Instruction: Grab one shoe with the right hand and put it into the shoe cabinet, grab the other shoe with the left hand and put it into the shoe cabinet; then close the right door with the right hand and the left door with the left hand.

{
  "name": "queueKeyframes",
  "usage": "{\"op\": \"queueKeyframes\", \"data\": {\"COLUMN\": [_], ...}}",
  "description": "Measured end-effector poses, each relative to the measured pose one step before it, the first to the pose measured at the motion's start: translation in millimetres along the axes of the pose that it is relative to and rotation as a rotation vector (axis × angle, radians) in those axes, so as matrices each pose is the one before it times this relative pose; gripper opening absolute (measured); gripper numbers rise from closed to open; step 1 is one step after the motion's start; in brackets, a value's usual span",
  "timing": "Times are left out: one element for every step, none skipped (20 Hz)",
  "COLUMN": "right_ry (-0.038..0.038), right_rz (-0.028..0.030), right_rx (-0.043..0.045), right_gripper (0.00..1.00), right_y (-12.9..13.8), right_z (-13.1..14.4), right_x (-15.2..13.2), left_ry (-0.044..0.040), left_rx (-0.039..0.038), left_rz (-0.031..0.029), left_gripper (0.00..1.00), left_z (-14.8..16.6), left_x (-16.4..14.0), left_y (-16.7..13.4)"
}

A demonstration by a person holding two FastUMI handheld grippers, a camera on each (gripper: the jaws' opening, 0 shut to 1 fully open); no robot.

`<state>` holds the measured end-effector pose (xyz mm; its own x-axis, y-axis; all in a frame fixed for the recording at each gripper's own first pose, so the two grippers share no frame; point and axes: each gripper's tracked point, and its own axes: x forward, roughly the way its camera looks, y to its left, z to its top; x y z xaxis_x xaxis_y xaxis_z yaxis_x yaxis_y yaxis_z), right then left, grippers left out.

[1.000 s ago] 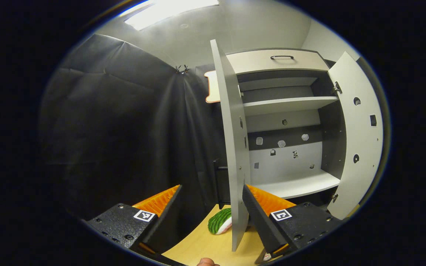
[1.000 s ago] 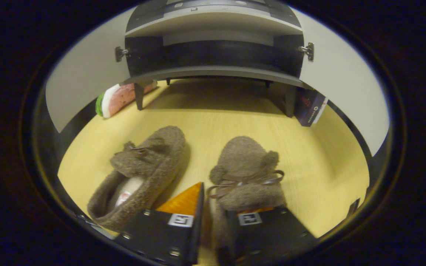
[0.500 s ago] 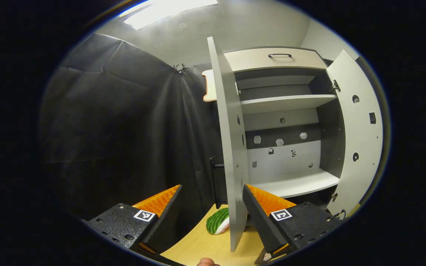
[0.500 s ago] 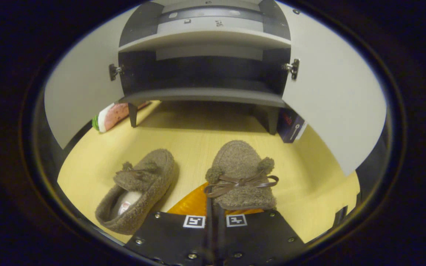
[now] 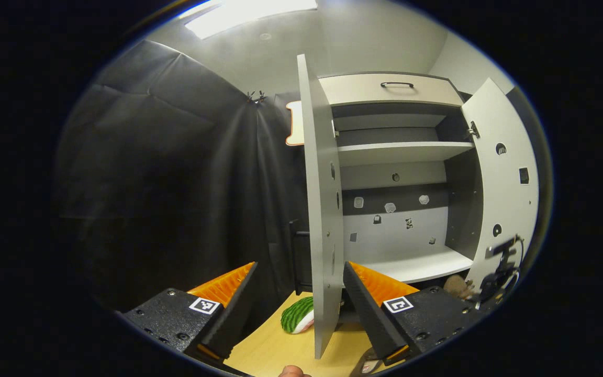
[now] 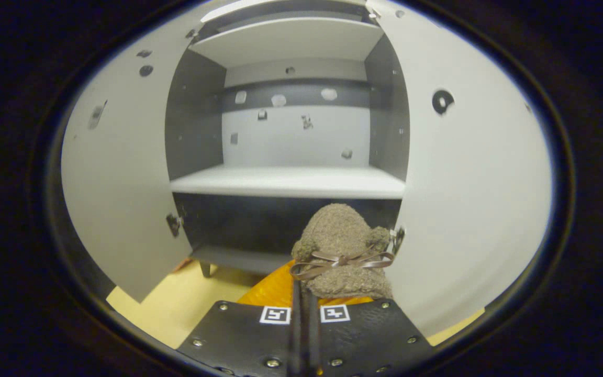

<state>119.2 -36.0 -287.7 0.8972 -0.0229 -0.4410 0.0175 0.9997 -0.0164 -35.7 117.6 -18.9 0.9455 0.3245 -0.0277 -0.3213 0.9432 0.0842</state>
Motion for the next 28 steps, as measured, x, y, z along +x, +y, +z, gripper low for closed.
{"op": "queueKeyframes", "data": {"right_ry": [-0.0244,-0.02459,-0.02302,-0.02325,-0.01612,-0.01325,-0.01021,-0.0064,-0.0041,-0.00214,0.00506,0.00275,0.00427,0.00808,0.01215,0.01762,0.02204,0.0155,0.01501,0.01713,0.01797,0.00989,0.00966,0.01314,0.01193,0.01592,0.01529,0.01924], "right_rz": [0.00249,0.00436,0.00267,-0.0008,-0.00004,0.00195,0.00184,0.00293,0.00326,0.00403,0.0028,0.00068,0.00015,0.00307,0.00715,0.00618,0.00477,0.00324,-0.00141,-0.00535,-0.0042,-0.00467,-0.00879,-0.0049,-0.00822,-0.01531,-0.00754,0.00557], "right_rx": [-0.00333,-0.00015,-0.00151,-0.00517,-0.00927,-0.01297,-0.01378,-0.01303,-0.00839,-0.00588,-0.01172,-0.01276,-0.0103,-0.00547,-0.00253,0.00188,0.0023,0.00609,0.0076,0.00516,0.0007,-0.00273,-0.00394,-0.00031,0.00308,0.00723,0.00446,0.01031], "right_gripper": [0.06,0.06,0.06,0.06,0.06,0.06,0.06,0.06,0.06,0.06,0.06,0.06,0.06,0.06,0.06,0.06,0.06,0.06,0.06,0.06,0.06,0.06,0.06,0.07,0.06,0.06,0.07,0.11], "right_y": [-0.3,-0.05,-0.34,-0.24,-1.13,-0.51,-0.11,-0.16,0.05,0.73,1.25,0.58,0.23,1.14,3.02,2.69,1.71,1.14,0.66,-0.69,-0.49,0.34,-2.35,0.11,-0.93,-2.49,-2.28,1.96], "right_z": [21.6,20.88,20.76,17.0,16.22,12.98,11.76,8.59,8.34,6.12,3.33,1.02,2.14,-0.77,-1.69,-4.14,-5.95,-4.88,-5.45,-6.81,-6.71,-4.66,-3.8,-5.22,-3.19,-3.58,-2.38,-4.38], "right_x": [9.42,9.29,11.89,13.01,13.34,13.39,15.42,15.44,14.64,14.45,15.35,13.1,11.8,7.9,11.88,10.53,9.78,8.28,8.63,6.25,5.58,4.93,5.14,4.16,3.33,2.67,0.55,2.68], "left_ry": [0.00357,0.00429,0.00306,-0.00041,0.00045,0.00237,0.00113,0.00176,0.00339,0.00437,0.00435,0.00486,0.00562,0.00714,0.00723,0.00795,0.00524,0.00374,0.00359,0.00381,0.00404,0.00464,0.00399,0.00467,0.00371,0.0017,0.002,0.00051], "left_rx": [-0.00876,-0.00648,-0.00275,-0.00015,0.00127,0.0023,0.00075,-0.00186,-0.00485,-0.00678,-0.00723,-0.00529,-0.00191,0.00146,0.00215,0.00074,-0.00081,-0.00037,0.0009,0.00147,0.00185,0.00138,-0.00039,-0.00112,-0.00092,-0.00054,0.00048,0.00104], "left_rz": [0.00149,-0.00365,0.00045,0.00631,0.00839,0.01111,0.01399,0.01549,0.01569,0.01545,0.01605,0.01758,0.01926,0.02174,0.02203,0.02095,0.0205,0.02036,0.02311,0.01862,0.018,0.01439,0.01092,0.00606,0.00486,-0.00003,-0.00251,-0.00469], "left_gripper": [0.98,0.97,0.97,0.98,0.98,0.98,0.98,0.98,0.97,0.98,0.98,0.98,0.98,0.97,0.97,0.98,0.98,0.98,0.98,0.98,0.98,0.98,0.98,0.98,0.97,0.98,0.98,0.98], "left_z": [-2.67,-2.24,-2.73,-0.8,-1.96,-1.29,-1.43,-1.06,-1.75,-1.81,-2.71,-1.84,-2.71,-2.43,-3.58,-2.13,-1.67,-0.63,-0.93,-0.88,-1.55,-0.56,-0.95,-0.41,-1.42,0.06,-0.99,0.49], "left_x": [-1.42,-1.43,-2.04,-1.41,-1.33,-1.21,-1.68,-1.18,-1.38,-1.72,-1.8,-1.79,-0.91,-1.9,-1.69,-0.61,-2.24,-0.53,-0.85,-1.31,-0.69,0.11,-1.0,-0.08,-0.31,-0.04,-1.12,-1.06], "left_y": [0.75,0.0,1.43,2.4,2.87,2.6,3.84,3.77,3.38,3.35,3.82,3.89,4.86,5.41,5.75,5.41,5.78,5.51,6.29,5.1,4.93,3.86,2.18,1.02,0.06,-1.08,-1.46,-2.59]}}
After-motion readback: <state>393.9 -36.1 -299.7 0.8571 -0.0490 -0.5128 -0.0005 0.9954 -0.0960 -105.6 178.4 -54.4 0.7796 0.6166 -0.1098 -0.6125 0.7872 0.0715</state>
